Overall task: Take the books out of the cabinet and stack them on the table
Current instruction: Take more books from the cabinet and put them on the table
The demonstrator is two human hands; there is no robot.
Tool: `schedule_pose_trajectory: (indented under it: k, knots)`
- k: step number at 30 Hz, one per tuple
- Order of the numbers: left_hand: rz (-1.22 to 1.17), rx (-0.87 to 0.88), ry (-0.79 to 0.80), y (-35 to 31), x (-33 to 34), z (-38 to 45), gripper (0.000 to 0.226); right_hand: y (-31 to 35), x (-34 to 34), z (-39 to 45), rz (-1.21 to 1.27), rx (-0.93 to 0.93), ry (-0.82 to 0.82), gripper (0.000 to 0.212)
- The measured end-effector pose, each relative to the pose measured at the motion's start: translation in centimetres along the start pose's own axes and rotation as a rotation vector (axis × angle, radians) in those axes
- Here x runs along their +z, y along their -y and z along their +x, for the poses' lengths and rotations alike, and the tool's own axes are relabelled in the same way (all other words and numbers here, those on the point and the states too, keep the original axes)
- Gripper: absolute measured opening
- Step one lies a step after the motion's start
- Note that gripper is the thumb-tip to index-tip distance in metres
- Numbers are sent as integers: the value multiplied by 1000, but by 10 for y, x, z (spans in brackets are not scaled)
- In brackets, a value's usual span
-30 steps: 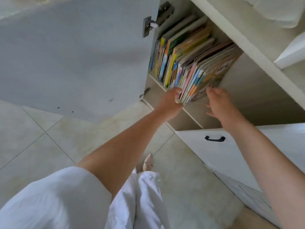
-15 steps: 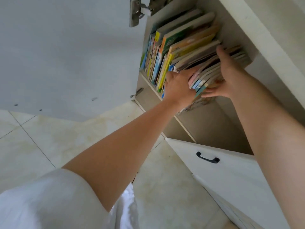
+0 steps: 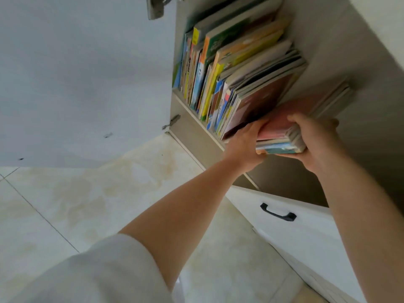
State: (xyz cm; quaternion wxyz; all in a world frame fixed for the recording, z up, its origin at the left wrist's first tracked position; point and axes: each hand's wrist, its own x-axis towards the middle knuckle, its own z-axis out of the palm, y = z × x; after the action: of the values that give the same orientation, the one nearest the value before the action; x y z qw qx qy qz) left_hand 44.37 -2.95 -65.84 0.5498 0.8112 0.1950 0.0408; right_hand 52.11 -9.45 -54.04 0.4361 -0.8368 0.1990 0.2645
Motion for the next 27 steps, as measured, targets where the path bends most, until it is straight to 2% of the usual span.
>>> schedule_pose_trajectory:
  k: [4,12,16,19,23,24,27]
  knots:
    - [136,112,-105,16,17,3,78,-7,-2,0,-25,-25,-42,46]
    - [149,209,-220,24,5,-50,64,-35,-3,-27,-109,-12,-44,45]
    - [158,102,-244,39,-19,-86,68,-60,24,-59,-134,-74,64,60]
    - [124,30,-276,48,-35,-98,62,-67,45,-79,-85,-122,86,56]
    - [40,-53,-226,56,-61,-92,53,-60,61,-94,-41,-198,135,72]
    - [42,-72,-217,60,-66,-88,50,-59,58,-92,13,-181,182,71]
    - [-41,-150,-201,74,-81,-82,46,-59,33,-77,150,-99,359,45]
